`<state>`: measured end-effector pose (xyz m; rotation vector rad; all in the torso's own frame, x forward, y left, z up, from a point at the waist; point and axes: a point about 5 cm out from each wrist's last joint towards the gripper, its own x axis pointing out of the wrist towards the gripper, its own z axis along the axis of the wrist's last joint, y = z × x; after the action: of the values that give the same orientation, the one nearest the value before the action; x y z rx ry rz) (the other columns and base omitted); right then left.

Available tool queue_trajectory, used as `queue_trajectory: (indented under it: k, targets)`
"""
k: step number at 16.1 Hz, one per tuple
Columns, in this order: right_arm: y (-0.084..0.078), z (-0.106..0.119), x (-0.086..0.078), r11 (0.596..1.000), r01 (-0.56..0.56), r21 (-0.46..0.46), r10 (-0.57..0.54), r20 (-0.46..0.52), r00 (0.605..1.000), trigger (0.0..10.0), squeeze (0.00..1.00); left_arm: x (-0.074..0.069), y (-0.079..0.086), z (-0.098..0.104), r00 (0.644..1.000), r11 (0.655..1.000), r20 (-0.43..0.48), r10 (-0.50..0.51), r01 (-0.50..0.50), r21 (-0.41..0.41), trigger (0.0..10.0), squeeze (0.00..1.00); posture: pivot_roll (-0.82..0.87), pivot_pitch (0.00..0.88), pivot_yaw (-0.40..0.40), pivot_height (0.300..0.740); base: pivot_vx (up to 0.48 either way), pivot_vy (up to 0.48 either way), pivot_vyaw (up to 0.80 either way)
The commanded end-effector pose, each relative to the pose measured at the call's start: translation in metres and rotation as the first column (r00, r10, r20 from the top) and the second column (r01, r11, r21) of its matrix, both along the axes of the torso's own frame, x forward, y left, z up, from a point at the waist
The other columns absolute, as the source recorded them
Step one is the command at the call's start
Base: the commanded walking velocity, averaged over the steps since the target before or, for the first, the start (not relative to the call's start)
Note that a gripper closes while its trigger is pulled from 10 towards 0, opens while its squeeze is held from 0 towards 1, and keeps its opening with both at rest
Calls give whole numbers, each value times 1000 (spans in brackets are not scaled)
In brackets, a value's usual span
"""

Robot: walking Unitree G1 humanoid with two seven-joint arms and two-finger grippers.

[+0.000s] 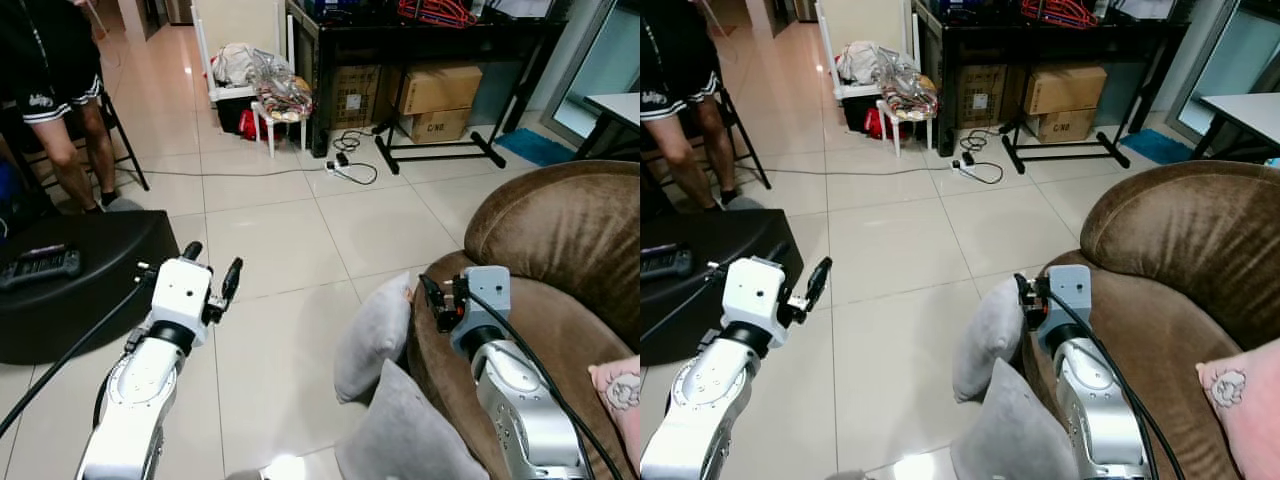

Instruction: Move the pillow to the sofa from floor

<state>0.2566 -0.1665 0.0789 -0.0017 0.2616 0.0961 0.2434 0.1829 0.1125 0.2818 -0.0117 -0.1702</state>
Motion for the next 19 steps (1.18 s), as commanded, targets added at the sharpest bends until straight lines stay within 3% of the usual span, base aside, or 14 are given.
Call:
queue_trajectory:
  k: [1, 12, 19]
  targets:
    - [0, 2, 3, 1000, -15, -6, 15, 11, 1000, 10000, 0, 0, 2, -2, 1000, 1000, 2, 18, -19, 12, 10000, 0, 18, 0, -30, 665, 0, 0, 0]
    - [2, 4, 8, 998, -53, -19, 54, 8, 999, 10000, 0, -3, 4, -6, 999, 999, 22, 45, -45, 20, 10000, 0, 24, 0, -63, 580, 0, 0, 0]
    - [2, 2, 11, 996, -74, -47, 74, 2, 997, 10000, 0, -4, 3, -6, 999, 999, 33, 39, -39, -11, 10000, 0, 25, 0, -74, 576, 0, 0, 0]
